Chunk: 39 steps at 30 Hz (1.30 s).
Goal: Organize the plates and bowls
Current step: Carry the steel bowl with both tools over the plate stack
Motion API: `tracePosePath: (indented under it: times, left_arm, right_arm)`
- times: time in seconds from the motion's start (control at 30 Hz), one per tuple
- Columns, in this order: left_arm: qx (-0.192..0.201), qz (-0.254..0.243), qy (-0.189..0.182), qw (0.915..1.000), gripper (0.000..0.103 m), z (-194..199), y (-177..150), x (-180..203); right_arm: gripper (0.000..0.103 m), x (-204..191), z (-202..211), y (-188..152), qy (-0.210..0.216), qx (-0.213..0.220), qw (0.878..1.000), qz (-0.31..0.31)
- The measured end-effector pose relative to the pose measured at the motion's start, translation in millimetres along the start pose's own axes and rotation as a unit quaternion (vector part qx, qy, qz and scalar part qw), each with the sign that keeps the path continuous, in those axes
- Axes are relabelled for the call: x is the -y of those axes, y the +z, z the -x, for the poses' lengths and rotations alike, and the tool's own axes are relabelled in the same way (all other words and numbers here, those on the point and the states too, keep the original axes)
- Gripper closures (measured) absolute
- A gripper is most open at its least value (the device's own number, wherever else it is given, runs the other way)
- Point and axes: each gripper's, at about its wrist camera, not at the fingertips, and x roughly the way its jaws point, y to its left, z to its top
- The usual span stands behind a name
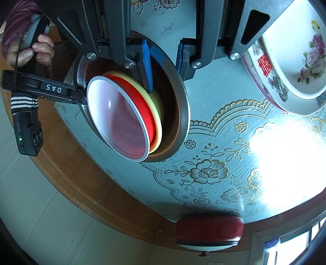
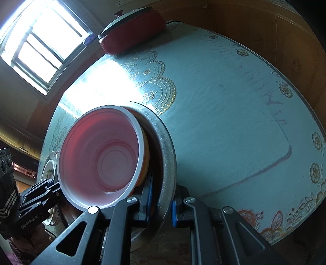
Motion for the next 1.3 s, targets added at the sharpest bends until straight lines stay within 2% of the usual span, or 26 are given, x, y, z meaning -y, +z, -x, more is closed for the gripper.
tracePosePath:
  times: [0.5,0.73,0.93,1.1,1.3]
  left_arm:
    - [-0.006,-0.059,-0.045,0.9972,0.083,22.6,-3.9,-21.0]
    - [0.003,-0.079,-0.064,0.9948,0.083,50.7,-10.2,-36.3]
    - [0.013,-0.079,-0.078,0.9938,0.085,80.8,-8.8,-60.8]
    - [0.036,-0.062,-0.066,0.9952,0.086,110.0,-10.8,-79.1]
    - [0.058,-0.018,-0.027,0.9978,0.086,139.0,-22.9,-104.6]
  right_arm:
    - [0.09,-41.8,14.5,-33.9,-0.028,0.041,0.997,-0.059]
    - [0.09,-68.1,25.4,-49.7,-0.031,0.063,0.995,-0.074]
    - [0.089,-107.0,31.4,-59.1,-0.018,0.083,0.995,-0.06]
    - [0.088,-141.6,30.4,-57.0,0.013,0.079,0.996,-0.032]
    - [0.088,-176.8,14.7,-43.6,0.054,0.057,0.997,0.018]
